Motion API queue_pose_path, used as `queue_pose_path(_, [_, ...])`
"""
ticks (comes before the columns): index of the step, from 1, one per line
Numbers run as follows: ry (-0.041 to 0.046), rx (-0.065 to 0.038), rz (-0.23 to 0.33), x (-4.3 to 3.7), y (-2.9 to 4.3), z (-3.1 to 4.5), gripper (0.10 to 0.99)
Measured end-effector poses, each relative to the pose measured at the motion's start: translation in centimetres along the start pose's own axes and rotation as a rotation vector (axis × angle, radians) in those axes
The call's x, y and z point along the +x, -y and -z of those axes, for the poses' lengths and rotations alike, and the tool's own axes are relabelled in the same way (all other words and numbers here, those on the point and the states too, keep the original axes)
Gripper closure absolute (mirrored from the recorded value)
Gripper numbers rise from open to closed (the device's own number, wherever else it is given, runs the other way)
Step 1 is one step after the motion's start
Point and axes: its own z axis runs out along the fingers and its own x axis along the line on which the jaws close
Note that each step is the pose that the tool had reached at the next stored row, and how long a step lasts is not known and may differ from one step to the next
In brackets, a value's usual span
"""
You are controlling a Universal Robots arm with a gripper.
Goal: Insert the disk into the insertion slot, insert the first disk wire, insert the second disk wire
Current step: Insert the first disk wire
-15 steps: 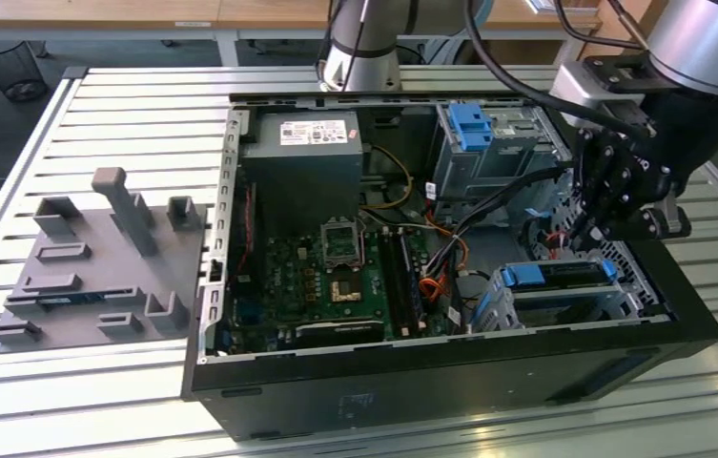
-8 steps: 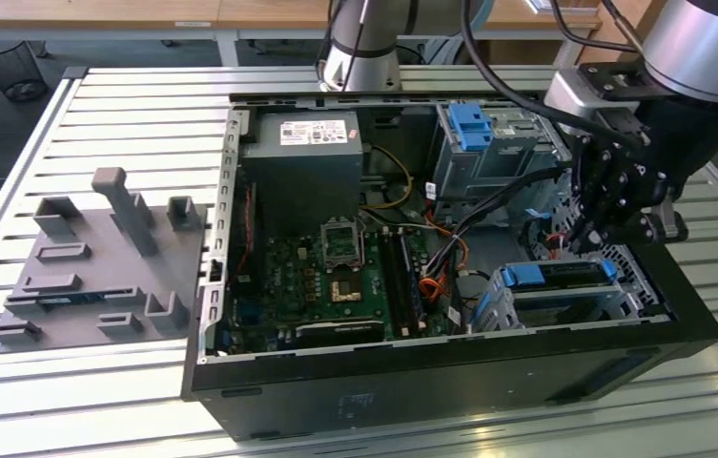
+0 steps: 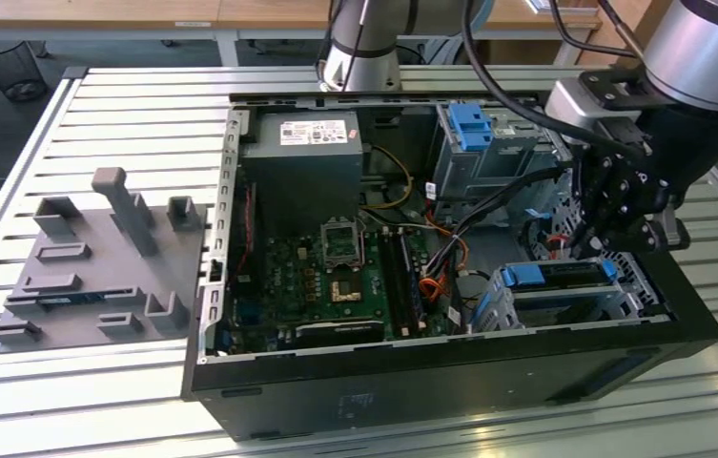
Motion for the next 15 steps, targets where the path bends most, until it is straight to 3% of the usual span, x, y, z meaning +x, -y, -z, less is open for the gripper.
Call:
queue_pose_path(7, [0.0001,0.001,0.004,0.37,-0.01,-0.08,0.918])
queue_pose_path(15, [0.0005,0.011,0.011,0.56,-0.14,-0.28,0.918])
